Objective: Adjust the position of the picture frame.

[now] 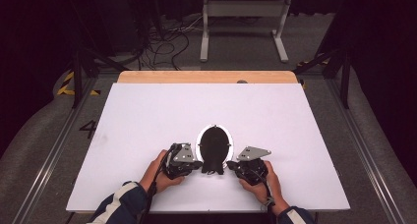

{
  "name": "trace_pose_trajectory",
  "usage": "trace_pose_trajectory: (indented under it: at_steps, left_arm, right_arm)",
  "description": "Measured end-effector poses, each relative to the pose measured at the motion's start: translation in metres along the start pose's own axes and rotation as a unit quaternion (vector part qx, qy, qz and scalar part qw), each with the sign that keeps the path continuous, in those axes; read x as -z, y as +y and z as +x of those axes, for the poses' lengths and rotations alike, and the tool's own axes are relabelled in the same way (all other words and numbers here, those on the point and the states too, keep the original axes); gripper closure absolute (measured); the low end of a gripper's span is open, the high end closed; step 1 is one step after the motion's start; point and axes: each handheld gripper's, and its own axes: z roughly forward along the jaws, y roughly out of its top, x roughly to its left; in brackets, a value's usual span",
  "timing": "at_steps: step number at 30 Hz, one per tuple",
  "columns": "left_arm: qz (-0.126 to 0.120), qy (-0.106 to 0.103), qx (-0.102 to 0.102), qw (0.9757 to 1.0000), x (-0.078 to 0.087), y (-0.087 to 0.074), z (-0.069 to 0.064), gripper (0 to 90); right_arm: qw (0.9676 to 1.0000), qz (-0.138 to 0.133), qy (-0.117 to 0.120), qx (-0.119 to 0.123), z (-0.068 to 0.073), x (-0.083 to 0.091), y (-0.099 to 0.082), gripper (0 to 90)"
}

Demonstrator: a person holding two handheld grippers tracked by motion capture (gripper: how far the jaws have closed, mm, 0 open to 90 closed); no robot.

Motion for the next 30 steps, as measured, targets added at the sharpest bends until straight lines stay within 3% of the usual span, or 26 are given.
trace_pose_trajectory:
  at_steps: [20, 25, 30]
  left_arm:
    - [-0.006, 0.003, 0.003, 1.0000, -0.008, 0.006, 0.007, 90.0]
    - [-0.011, -0.003, 0.003, 0.9999, -0.006, 0.005, 0.007, 90.0]
    - [-0.019, 0.007, -0.005, 0.9998, 0.003, 0.005, 0.006, 90.0]
  right_arm:
    - [0.9999, -0.001, -0.012, -0.003, -0.012, -0.002, 0.002, 90.0]
    - [0.9999, 0.001, -0.013, 0.003, -0.012, -0.001, 0.002, 90.0]
    - [0.9999, 0.004, -0.014, 0.001, -0.015, 0.002, 0.001, 90.0]
